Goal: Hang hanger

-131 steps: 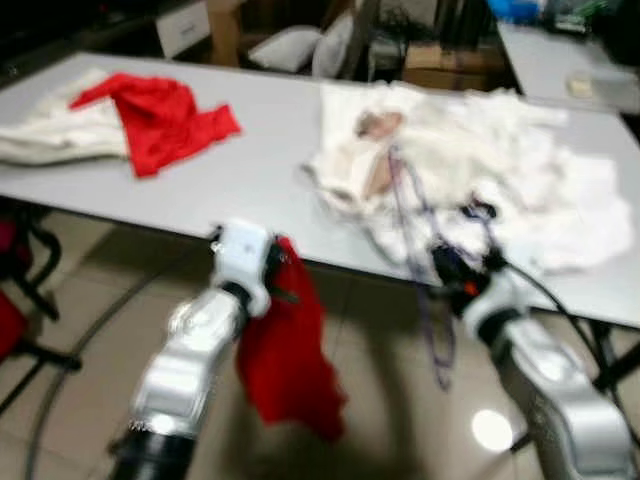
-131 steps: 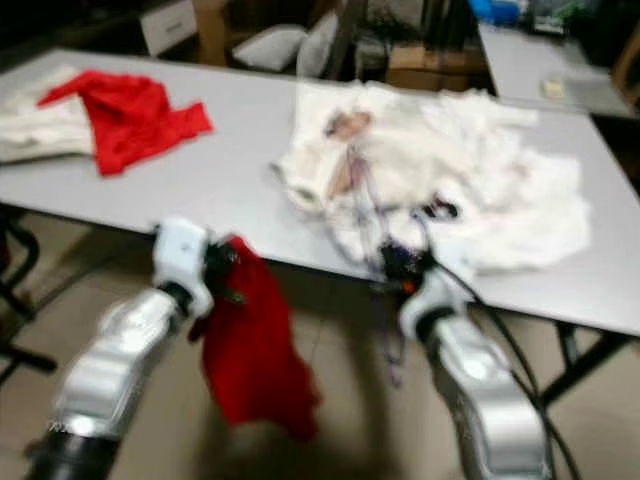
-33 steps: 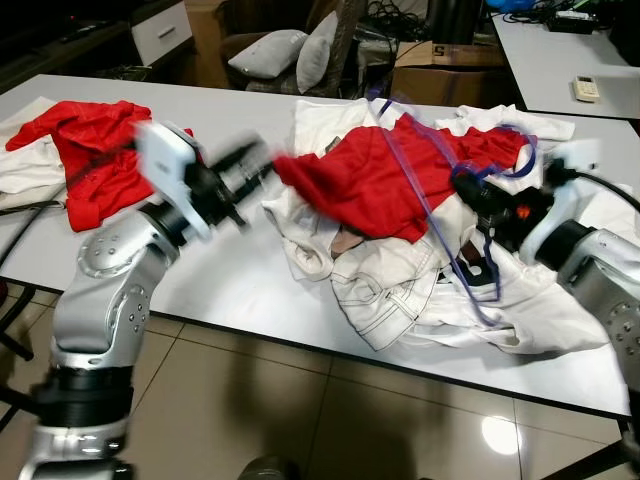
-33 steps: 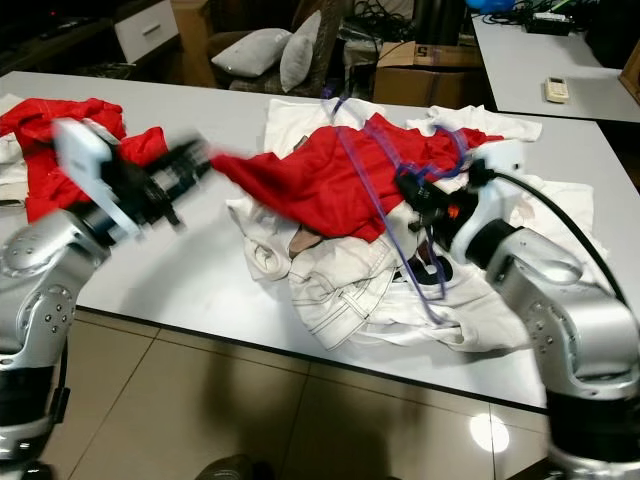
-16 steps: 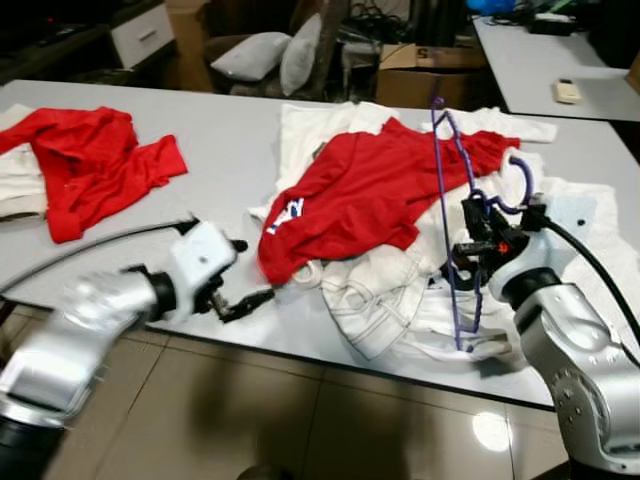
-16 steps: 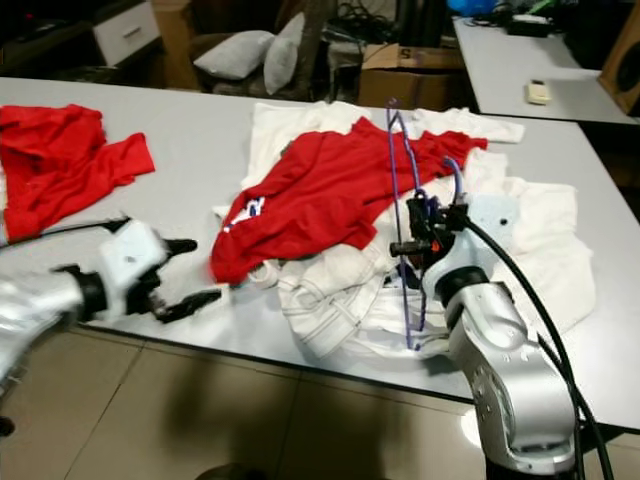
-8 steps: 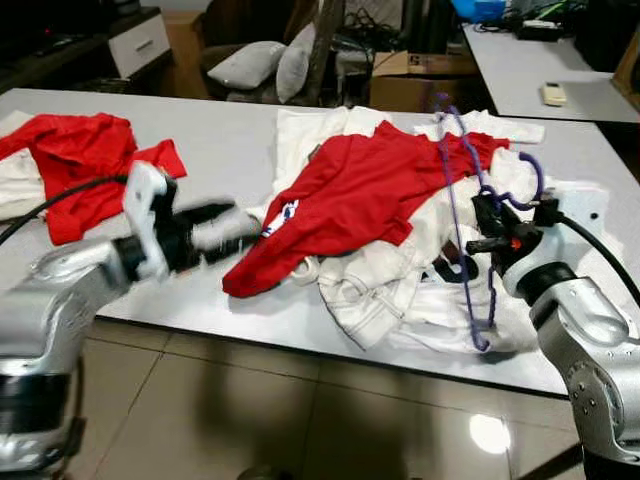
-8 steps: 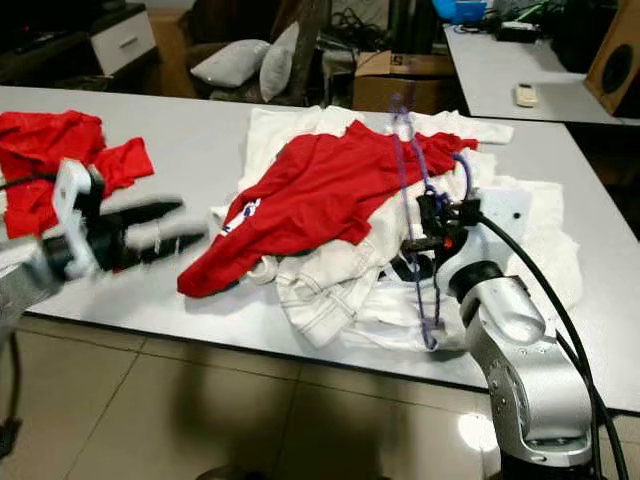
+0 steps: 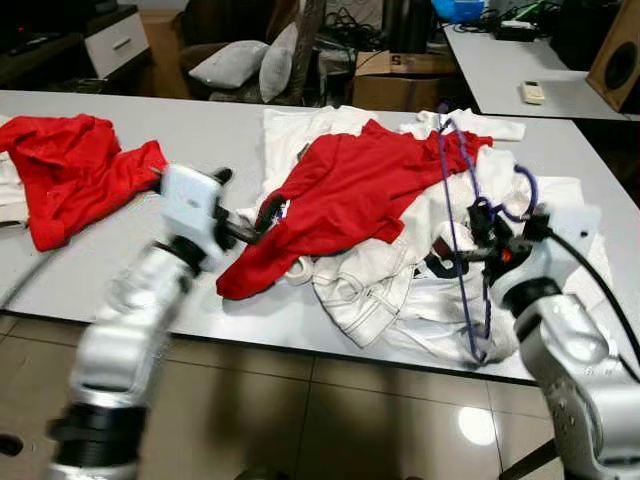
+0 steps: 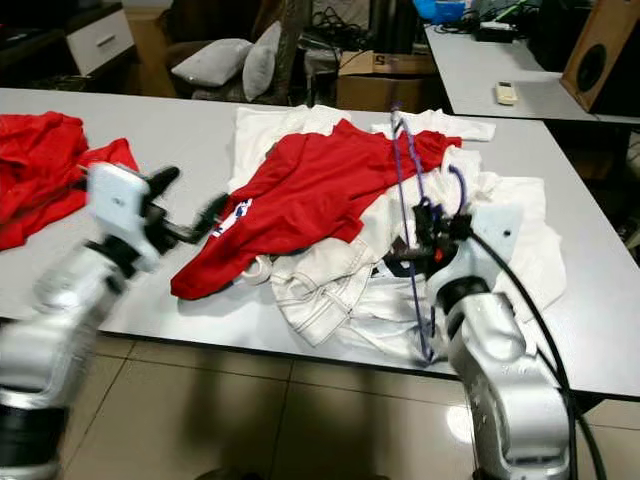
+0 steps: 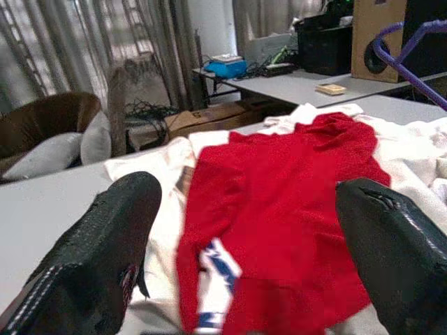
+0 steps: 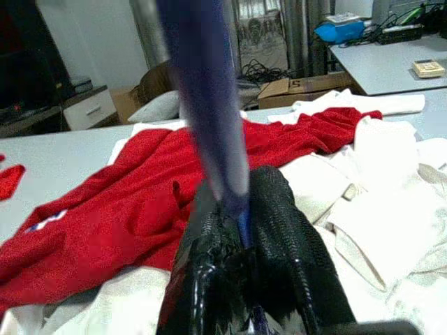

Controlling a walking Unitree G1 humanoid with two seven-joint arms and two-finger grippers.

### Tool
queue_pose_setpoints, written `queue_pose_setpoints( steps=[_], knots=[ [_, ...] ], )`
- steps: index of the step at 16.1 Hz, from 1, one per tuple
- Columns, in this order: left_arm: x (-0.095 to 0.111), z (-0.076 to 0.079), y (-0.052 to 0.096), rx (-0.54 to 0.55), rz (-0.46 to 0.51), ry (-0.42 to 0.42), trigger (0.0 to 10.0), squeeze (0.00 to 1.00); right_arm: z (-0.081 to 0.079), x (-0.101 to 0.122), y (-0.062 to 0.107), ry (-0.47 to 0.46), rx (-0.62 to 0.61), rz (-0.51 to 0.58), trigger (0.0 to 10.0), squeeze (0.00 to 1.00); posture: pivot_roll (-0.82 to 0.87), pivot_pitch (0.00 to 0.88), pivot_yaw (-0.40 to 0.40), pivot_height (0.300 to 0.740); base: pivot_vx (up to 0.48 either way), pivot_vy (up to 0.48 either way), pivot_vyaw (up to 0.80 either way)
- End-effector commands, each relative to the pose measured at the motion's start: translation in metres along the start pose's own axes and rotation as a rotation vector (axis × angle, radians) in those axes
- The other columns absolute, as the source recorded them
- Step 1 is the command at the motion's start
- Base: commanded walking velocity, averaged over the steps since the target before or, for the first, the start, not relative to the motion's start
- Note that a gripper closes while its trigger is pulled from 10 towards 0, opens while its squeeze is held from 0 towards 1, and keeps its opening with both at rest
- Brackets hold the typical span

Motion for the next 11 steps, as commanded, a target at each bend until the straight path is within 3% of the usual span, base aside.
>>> queue_pose_setpoints(
  steps=[1,3,7,11],
  knots=[
    [-0.006,0.005,-0.001,0.024,-0.022,-0.011,10.0,0.00,0.002,-0.009,0.002,-0.018,-0.023,-0.037,10.0,0.00,0.01,0.000,0.070,0.740,0.000,0.405,0.00],
    [-0.009,0.011,-0.001,0.055,-0.026,-0.014,10.0,0.00,0.003,-0.009,0.000,-0.037,-0.034,-0.025,10.0,0.00,0.04,0.000,0.064,0.740,0.000,0.412,0.00],
    [-0.016,0.005,0.006,0.115,-0.067,-0.024,10.0,0.00,-0.005,-0.011,-0.007,-0.049,-0.031,-0.015,10.0,0.00,0.06,0.000,0.054,0.740,0.000,0.412,0.00],
    [-0.023,0.002,-0.001,0.152,-0.088,-0.015,10.0,0.00,-0.008,-0.005,-0.007,-0.041,-0.022,-0.006,10.0,0.00,0.01,0.000,0.043,0.740,0.000,0.408,0.00]
  ],
)
Point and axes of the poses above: a point about 5 cm out from each wrist's last joint towards the gripper, its own y axis pointing back from the gripper into the wrist, its own x axis along the axis of the wrist's last joint, z = x × y, the point moved 2 cm from there along -y, pointing out of the wrist towards the gripper, and after that the axes turned 2 degrees about -y, right-handed, at the moved point
